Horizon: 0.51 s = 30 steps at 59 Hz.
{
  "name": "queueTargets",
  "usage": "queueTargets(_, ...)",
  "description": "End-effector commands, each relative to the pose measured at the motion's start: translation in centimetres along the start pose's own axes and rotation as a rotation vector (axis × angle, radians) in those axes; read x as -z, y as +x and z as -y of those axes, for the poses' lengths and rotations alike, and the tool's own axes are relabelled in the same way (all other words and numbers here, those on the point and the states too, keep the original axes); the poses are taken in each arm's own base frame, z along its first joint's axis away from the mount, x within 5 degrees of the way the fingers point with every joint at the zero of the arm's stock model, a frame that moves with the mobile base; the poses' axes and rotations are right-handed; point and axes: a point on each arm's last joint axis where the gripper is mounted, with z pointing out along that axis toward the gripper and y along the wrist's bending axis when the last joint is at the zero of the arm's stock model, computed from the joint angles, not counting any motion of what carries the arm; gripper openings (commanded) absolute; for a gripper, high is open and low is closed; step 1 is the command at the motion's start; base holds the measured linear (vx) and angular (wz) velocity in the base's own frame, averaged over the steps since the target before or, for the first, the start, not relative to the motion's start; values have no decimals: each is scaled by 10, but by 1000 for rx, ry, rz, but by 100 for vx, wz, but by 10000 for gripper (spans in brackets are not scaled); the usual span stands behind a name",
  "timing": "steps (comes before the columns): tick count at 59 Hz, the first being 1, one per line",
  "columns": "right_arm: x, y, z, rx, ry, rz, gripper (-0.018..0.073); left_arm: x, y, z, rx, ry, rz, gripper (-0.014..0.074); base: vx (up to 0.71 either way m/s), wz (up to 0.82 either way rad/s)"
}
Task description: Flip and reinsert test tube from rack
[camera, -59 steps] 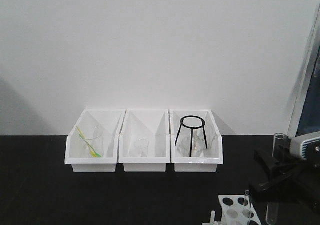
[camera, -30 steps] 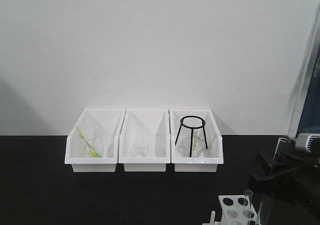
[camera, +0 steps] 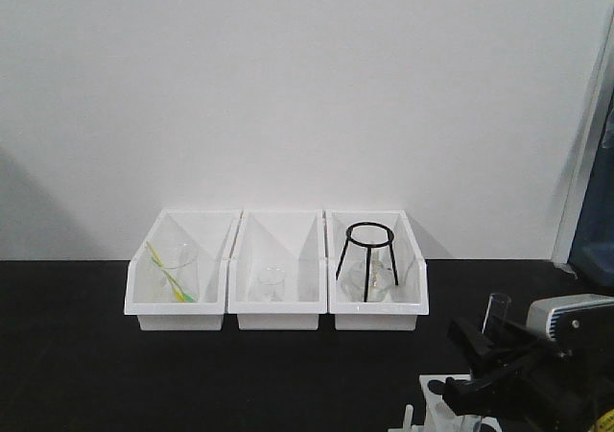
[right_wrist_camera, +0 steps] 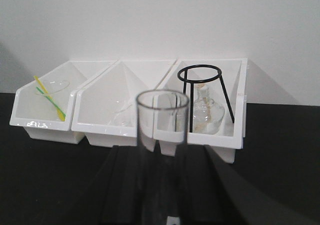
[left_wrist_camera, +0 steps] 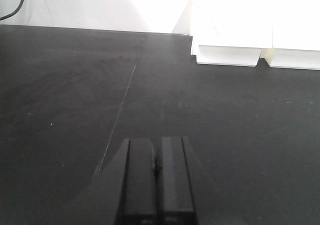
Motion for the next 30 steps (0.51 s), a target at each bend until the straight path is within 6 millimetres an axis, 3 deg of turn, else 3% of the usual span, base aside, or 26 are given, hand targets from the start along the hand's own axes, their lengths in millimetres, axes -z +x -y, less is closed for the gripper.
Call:
queueTargets(1, -1, -17, -4, 9, -33, 131, 155, 1, -8, 2, 2, 23, 97, -6, 0, 0)
queueTargets(17, -3, -13, -9, 78, -88, 107, 155, 1, -8, 2, 2, 23, 97, -6, 0, 0)
queueTargets(30, -3, 5, -11, 102, -135, 108, 155, 1, -8, 2, 2, 23, 97, -6, 0, 0)
